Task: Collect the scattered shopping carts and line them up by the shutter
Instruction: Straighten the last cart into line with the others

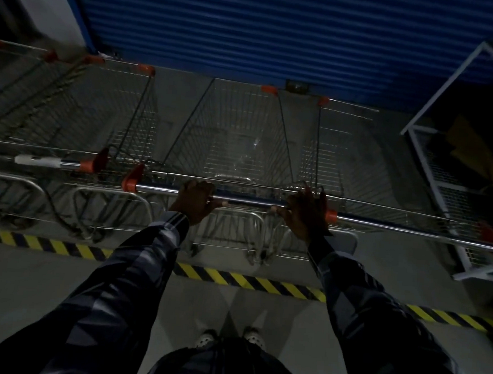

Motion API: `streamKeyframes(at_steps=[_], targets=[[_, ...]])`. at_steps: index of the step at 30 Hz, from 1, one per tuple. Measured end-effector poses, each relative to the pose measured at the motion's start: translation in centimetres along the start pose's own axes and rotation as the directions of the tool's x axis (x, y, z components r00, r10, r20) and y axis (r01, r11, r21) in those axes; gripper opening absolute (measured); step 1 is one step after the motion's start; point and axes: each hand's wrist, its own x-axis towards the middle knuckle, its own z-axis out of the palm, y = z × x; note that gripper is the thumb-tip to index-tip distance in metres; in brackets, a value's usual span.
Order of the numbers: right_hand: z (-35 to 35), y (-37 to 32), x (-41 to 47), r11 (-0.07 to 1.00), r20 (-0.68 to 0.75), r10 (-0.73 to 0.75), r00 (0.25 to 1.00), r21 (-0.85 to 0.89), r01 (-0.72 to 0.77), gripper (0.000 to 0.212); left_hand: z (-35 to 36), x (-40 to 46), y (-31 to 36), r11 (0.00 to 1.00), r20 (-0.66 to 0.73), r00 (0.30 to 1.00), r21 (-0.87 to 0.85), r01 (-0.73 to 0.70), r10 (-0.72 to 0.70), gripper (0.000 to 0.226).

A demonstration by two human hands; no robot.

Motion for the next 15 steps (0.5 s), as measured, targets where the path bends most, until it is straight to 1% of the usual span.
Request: streamKeyframes(at_steps=[2,5,7,8,9,10,12,13,15], targets=[[0.0,-0.1,0.1,1.0,0.012,-0.009,1.0,-0.02,0.009,0.083,-0.3,0.1,0.3,1.0,0.023,1.0,0.015,0.008,-0.008,0.059],[0.1,-0.3,0.3,1.0,-0.034,0.0,0.999,-0.004,-0.001,0.075,-0.8,0.1,0.3,1.0,0.039,0.999,0.025,0.015,-0.016,0.058],[-0.2,-0.9,0.4,1.0,-0.045,0.0,0.999,-0.014,-0.001,0.081,-1.2,0.2,0.1,0.999,0.068,0.997,0.02,0.026,-0.027,0.067],[-0.5,-1.2,0.4,1.0,-0.069,-0.009,0.998,-0.023,0.007,0.084,-1.4,0.3,0.0,0.999,0.076,0.997,0.019,0.027,-0.028,0.073],[-0.4,-1.4,0.6,0.999,-0.122,-0.031,0.992,-0.034,0.027,0.083,-1.5,0.5,-0.3,1.0,0.075,0.997,0.018,0.025,-0.026,0.077],[-0.4,-1.5,0.8,1.0,-0.1,-0.018,0.995,-0.012,0.017,0.076,-1.7,0.7,-0.5,0.999,0.078,0.997,0.014,0.03,-0.031,0.079],[0.0,-1.6,1.5,0.999,0.028,0.022,0.999,0.031,-0.023,0.06,-2.2,0.9,-0.6,0.999,0.098,0.994,0.025,0.042,-0.044,0.082],[0.4,-1.7,1.9,0.998,0.053,0.025,0.998,0.05,-0.028,0.057,-2.3,1.1,-0.7,0.999,0.099,0.994,0.03,0.043,-0.046,0.082],[0.9,-1.6,2.5,0.996,0.056,0.019,0.998,0.084,-0.024,0.061,-2.6,1.1,-0.7,0.999,0.09,0.995,0.026,0.044,-0.046,0.086]])
